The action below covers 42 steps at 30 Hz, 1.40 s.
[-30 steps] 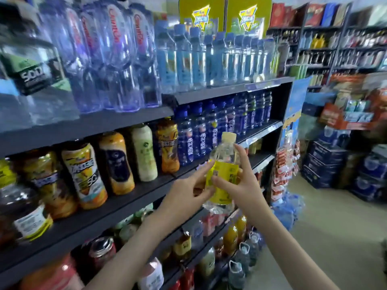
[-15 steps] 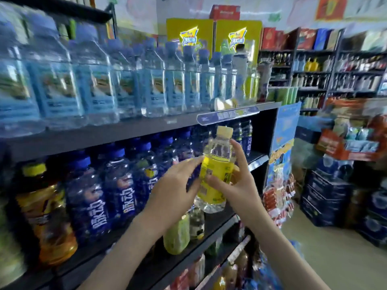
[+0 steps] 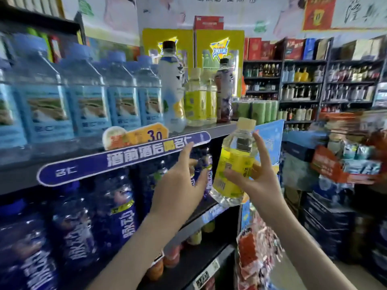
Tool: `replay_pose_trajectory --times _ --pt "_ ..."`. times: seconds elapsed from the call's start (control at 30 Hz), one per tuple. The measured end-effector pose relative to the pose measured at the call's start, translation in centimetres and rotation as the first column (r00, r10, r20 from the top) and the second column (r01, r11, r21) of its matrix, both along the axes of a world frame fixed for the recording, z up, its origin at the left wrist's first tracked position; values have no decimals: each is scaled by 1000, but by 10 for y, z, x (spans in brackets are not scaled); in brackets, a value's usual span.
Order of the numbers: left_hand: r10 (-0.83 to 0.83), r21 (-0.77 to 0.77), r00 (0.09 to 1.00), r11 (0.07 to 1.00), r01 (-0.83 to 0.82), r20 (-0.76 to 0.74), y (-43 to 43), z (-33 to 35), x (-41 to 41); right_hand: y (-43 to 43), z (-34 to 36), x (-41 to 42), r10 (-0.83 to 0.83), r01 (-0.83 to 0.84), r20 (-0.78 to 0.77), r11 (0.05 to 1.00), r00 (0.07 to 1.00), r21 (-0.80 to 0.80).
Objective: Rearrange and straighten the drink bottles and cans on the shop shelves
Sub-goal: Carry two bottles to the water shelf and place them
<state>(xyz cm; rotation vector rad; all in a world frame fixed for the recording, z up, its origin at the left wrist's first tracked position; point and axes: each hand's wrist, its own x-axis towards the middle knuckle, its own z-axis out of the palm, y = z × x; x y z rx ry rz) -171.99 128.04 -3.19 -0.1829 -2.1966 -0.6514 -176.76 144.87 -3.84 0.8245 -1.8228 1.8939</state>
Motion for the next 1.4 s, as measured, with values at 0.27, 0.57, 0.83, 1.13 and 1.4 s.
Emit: replay_pose_trajectory --times 0.27,0.57,0.83,1.13,1.4 --pt "290 177 957 943 -283 -14 91 59 -158 108 34 -152 91 -90 12 992 996 -91" --pt "543 78 838 835 -545 48 119 113 -286 109 73 -275 192 -202 -65 953 979 -224" --pt "867 -25 497 498 -867 13 127 135 -343 93 93 -344 209 -224 -105 962 972 -157" --pt "899 36 436 434 -900 53 135 139 -350 70 105 -370 334 -342 -94 935 938 -91" --pt "750 242 659 650 -720 -53 141 129 -304 53 108 -379 377 -378 -39 925 926 -40"
